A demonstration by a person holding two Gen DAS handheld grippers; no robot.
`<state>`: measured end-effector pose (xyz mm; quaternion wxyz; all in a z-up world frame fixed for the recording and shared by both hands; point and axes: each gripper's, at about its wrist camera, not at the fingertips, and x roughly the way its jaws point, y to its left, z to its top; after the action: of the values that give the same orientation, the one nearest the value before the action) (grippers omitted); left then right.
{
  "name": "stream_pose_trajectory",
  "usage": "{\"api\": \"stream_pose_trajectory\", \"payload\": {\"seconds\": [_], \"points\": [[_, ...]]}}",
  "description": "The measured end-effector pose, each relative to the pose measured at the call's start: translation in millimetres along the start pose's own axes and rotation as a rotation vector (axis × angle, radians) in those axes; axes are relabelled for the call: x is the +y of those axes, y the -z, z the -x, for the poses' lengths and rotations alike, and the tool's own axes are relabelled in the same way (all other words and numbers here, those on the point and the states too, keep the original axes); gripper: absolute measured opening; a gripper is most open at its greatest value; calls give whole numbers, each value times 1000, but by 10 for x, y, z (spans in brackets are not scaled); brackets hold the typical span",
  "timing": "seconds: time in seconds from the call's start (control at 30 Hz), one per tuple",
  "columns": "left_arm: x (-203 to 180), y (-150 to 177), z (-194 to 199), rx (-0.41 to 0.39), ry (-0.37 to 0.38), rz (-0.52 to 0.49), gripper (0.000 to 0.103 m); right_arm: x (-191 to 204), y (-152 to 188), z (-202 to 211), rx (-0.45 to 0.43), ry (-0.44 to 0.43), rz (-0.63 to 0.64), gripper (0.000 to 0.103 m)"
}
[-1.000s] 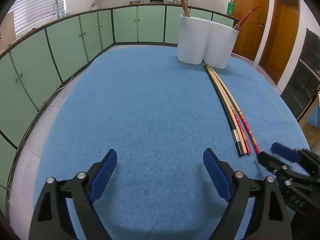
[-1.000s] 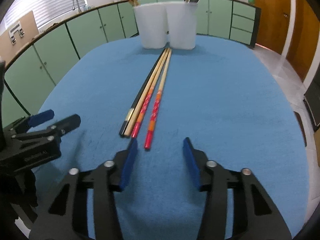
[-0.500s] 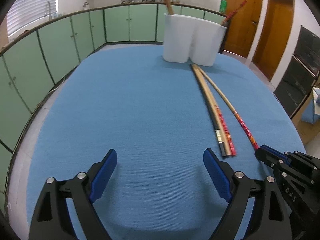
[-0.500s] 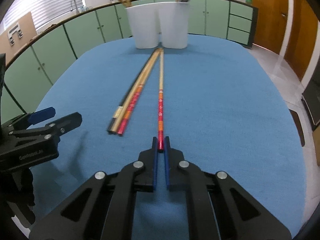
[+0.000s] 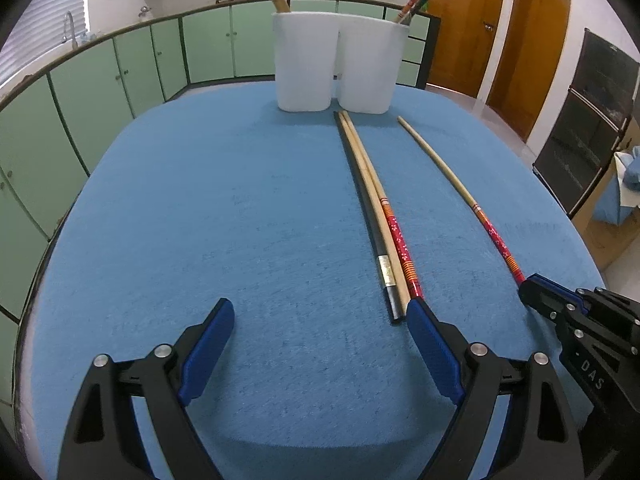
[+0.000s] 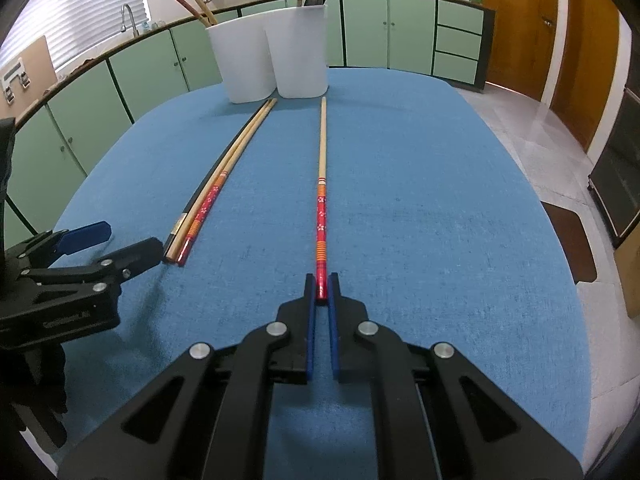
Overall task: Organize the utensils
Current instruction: 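Grasp a red-patterned chopstick with the right tool while the left tool grasps a black chopstick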
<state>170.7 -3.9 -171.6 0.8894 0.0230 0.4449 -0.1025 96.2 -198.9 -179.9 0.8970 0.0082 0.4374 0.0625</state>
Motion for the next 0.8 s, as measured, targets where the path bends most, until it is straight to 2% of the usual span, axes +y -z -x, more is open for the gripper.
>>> {"api": "stream_pose_trajectory", "payload": {"seconds": [0.43, 0.63, 0.8], "points": [[156, 28, -9, -2, -56, 18, 91, -28, 11, 15, 0, -14, -11, 6], [119, 49, -15, 2, -55, -1, 89, -27, 10, 20, 1, -20, -1, 6], [83, 26, -27, -5, -34, -9, 82, -20, 0, 10, 3, -20, 9, 7]]}}
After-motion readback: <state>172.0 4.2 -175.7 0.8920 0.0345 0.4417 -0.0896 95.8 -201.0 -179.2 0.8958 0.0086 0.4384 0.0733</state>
